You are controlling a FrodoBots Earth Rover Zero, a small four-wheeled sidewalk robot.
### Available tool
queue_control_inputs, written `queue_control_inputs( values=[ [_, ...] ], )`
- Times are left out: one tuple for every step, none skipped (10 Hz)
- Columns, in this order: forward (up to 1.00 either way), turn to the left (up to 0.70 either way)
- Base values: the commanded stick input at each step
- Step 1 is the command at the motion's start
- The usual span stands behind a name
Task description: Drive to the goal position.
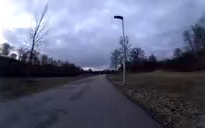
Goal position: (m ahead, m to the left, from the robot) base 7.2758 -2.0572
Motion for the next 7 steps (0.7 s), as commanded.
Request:
queue_control_inputs(
  values=[
    [0.5, 0.0],
    [0.5, 0.0],
    [0.5, 0.0],
    [0.5, 0.0],
    [0.5, 0.0],
    [0.5, 0.0],
    [0.5, 0.0]
  ],
)
